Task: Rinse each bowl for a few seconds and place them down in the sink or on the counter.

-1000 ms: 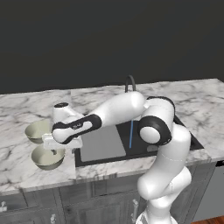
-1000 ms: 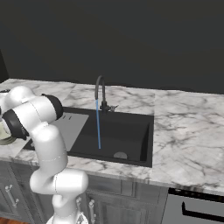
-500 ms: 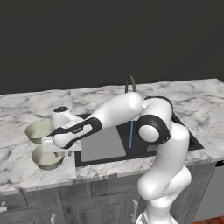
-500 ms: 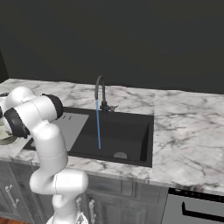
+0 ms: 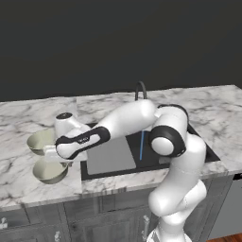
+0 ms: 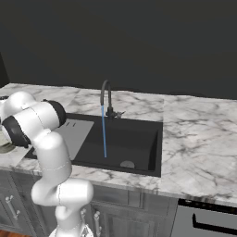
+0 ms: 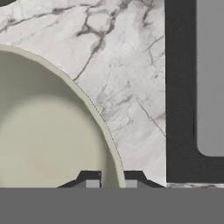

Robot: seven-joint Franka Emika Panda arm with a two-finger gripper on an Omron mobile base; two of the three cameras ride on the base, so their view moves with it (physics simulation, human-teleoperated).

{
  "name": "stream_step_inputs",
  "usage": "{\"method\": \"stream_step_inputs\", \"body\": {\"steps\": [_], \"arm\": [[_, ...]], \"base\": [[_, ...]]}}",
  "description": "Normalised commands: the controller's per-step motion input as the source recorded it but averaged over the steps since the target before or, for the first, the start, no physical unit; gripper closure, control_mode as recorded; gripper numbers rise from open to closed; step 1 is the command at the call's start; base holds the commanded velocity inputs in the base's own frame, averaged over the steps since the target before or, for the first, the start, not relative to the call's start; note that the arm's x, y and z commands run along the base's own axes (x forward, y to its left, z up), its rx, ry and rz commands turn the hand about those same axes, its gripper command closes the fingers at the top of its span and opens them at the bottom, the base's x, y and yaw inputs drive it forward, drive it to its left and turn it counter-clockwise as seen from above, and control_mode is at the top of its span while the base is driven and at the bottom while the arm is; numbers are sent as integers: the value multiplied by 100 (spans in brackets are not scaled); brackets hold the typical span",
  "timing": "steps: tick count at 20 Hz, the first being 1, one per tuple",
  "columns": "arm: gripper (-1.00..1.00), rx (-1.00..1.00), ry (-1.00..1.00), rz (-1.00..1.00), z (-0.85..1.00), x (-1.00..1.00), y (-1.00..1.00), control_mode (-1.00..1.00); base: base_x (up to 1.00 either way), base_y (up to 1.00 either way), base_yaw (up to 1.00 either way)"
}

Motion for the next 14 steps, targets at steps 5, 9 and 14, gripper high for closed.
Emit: {"method": "stream_step_inputs", "body": {"steps": [5, 9, 14], "arm": [[100, 0, -4, 0, 34, -7, -20, -100], [100, 0, -1, -3, 42, -8, -33, -100], [100, 2, 1, -8, 25, -9, -40, -100]], "base": [[0, 0, 0], [0, 0, 0], [0, 0, 0]]}}
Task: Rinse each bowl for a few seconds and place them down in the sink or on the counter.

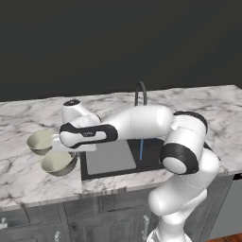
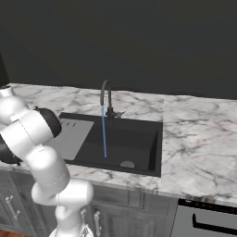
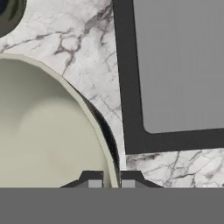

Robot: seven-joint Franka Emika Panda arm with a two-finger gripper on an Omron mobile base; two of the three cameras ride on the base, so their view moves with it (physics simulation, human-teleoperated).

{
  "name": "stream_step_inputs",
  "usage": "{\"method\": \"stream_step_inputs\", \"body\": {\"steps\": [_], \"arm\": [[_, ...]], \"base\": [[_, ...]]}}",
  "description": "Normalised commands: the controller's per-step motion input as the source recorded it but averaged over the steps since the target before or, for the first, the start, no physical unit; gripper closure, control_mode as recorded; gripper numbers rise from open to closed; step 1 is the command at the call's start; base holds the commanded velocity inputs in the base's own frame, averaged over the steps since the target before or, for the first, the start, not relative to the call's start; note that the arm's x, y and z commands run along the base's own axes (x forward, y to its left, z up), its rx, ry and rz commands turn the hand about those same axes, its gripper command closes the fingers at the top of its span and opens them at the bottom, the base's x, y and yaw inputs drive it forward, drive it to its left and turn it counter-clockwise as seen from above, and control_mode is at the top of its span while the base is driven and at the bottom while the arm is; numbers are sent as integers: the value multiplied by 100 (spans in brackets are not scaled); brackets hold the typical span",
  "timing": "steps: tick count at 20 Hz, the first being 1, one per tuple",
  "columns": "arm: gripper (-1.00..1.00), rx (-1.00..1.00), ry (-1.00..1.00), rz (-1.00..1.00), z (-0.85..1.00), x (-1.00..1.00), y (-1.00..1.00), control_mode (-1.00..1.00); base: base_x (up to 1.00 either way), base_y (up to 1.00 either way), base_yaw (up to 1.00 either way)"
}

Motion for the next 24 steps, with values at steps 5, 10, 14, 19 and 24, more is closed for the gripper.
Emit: {"method": "stream_step_inputs", "body": {"steps": [5, 10, 14, 19, 24], "arm": [[100, 3, 1, -11, 13, -6, -37, -100], [100, 0, -1, -11, 14, -1, -32, -100], [100, 0, -2, -12, 12, 0, -28, -100], [100, 0, -1, -12, 13, 0, -30, -100], [100, 0, 0, -11, 10, 0, -33, -100]], "base": [[0, 0, 0], [0, 0, 0], [0, 0, 0], [0, 0, 0], [0, 0, 0]]}}
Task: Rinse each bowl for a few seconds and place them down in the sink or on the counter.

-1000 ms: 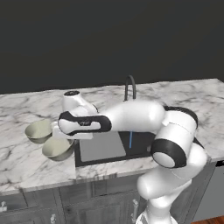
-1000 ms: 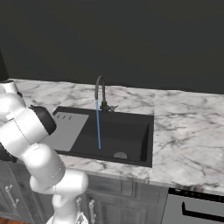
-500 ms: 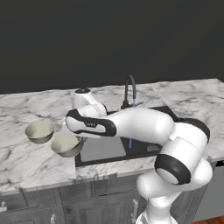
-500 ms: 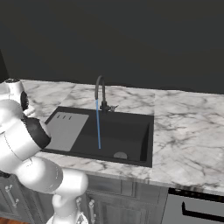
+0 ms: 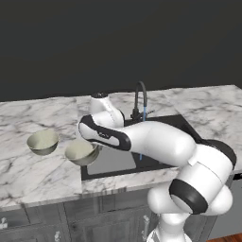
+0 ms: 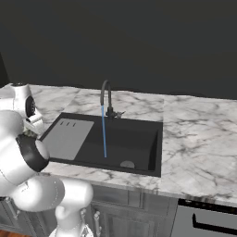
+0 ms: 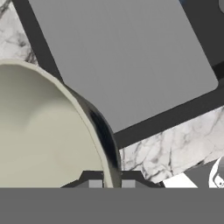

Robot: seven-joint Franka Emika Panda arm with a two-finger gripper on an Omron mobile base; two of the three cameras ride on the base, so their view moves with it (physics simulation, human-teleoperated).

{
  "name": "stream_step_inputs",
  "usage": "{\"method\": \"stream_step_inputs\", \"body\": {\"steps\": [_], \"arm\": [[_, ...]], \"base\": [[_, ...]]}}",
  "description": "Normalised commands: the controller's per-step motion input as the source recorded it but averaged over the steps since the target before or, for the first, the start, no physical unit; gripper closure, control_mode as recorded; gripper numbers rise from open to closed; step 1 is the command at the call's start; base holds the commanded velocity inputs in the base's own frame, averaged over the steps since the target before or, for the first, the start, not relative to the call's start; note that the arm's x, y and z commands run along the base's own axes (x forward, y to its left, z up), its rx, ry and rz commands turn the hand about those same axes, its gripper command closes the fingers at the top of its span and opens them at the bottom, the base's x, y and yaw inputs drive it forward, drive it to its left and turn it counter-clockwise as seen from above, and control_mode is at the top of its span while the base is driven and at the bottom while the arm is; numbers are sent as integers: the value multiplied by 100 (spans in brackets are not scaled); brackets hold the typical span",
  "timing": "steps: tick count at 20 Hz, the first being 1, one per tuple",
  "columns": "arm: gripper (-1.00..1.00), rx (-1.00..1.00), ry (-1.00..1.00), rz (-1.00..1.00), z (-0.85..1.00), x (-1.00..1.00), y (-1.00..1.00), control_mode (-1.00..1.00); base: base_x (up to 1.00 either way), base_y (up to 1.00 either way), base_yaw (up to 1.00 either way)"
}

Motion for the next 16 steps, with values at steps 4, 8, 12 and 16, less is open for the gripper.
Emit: {"method": "stream_step_inputs", "body": {"steps": [4, 8, 12, 16], "arm": [[100, 0, -1, -6, 7, 0, -37, -100], [100, 1, 0, 2, 7, 0, -37, -100], [100, 1, 0, 7, 6, 0, -35, -100], [100, 1, 0, 7, 8, 0, -36, -100]], "base": [[0, 0, 0], [0, 0, 0], [0, 0, 0], [0, 0, 0]]}}
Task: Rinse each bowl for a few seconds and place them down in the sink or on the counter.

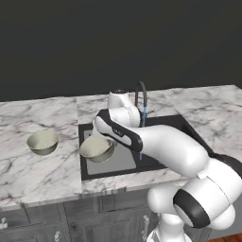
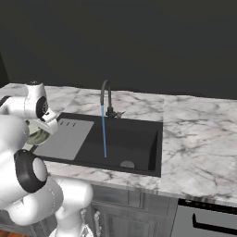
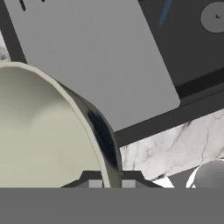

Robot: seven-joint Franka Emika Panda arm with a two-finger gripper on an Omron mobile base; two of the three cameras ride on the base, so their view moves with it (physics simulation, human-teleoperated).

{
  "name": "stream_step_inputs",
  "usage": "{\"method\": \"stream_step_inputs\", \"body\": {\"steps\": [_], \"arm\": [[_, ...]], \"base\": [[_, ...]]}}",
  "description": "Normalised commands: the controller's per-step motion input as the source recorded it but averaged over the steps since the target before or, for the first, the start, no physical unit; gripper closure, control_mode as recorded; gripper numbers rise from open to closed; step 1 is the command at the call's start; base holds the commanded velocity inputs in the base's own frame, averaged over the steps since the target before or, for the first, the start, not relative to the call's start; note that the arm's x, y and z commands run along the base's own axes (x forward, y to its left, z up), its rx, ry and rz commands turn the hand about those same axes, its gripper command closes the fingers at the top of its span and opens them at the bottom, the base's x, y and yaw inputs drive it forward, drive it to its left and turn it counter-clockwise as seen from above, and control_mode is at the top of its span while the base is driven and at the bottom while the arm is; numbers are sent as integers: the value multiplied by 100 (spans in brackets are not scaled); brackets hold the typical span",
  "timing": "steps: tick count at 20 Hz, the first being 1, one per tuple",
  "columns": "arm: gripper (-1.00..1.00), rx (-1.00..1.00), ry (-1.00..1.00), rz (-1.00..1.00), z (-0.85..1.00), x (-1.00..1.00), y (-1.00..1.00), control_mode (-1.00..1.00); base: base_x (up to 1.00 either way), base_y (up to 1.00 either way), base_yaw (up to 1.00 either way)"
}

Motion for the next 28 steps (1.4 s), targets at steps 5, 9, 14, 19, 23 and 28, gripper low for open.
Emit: {"method": "stream_step_inputs", "body": {"steps": [5, 9, 14, 19, 23, 28], "arm": [[100, 1, 0, 7, 6, 1, -36, -100], [100, 1, -3, 5, 3, 2, -42, -100], [100, 3, -5, 5, 0, 0, -43, -100], [100, 6, -5, 5, 0, 5, -42, -100], [100, 5, -5, 5, 0, 8, -41, -100], [100, 4, -4, 4, 1, 4, -43, -100]], "base": [[0, 0, 0], [0, 0, 0], [0, 0, 0], [0, 0, 0], [0, 0, 0], [0, 0, 0]]}}
